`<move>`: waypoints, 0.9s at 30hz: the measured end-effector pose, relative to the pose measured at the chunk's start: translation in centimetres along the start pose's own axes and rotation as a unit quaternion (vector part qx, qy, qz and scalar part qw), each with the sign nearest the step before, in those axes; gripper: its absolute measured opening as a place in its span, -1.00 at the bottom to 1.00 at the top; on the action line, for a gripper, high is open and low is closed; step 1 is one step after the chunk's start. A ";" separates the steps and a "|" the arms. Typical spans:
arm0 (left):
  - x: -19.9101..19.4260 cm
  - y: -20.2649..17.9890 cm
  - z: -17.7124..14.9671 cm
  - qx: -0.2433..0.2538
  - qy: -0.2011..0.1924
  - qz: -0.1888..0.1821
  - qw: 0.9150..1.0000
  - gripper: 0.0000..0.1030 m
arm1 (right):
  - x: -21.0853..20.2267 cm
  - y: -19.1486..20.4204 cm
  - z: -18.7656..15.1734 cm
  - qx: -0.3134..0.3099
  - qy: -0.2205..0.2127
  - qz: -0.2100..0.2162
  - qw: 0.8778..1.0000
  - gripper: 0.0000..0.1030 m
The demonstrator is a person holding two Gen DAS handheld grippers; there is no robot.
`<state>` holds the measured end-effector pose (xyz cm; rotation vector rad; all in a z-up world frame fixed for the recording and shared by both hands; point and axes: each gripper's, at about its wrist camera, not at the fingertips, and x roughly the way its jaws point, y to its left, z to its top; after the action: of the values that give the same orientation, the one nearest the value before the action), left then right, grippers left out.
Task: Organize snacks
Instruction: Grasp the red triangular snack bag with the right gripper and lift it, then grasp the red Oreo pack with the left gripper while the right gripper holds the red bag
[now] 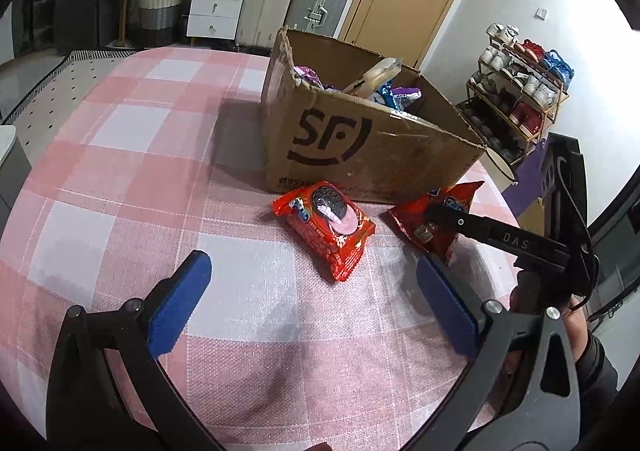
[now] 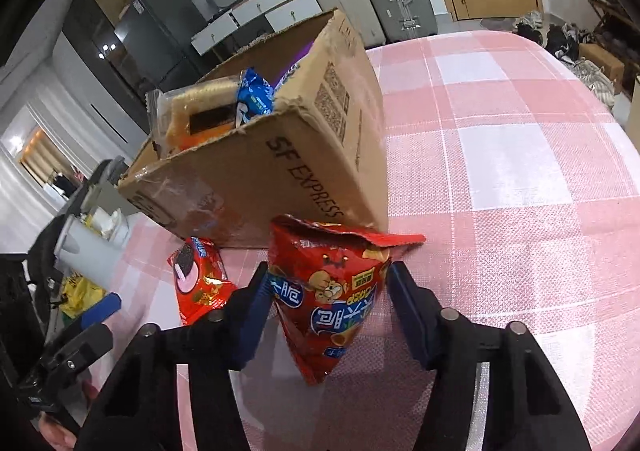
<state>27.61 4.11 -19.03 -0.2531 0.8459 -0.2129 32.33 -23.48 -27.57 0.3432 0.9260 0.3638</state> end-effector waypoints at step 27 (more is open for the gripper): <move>-1.8 -0.6 -1.1 0.003 0.009 0.035 0.999 0.98 | -6.2 1.1 -4.4 -0.031 -0.047 0.099 0.993 -0.21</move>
<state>25.55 3.90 -18.31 -0.2156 0.8699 -0.1535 25.19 -24.70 -25.16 0.3935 0.7886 0.5526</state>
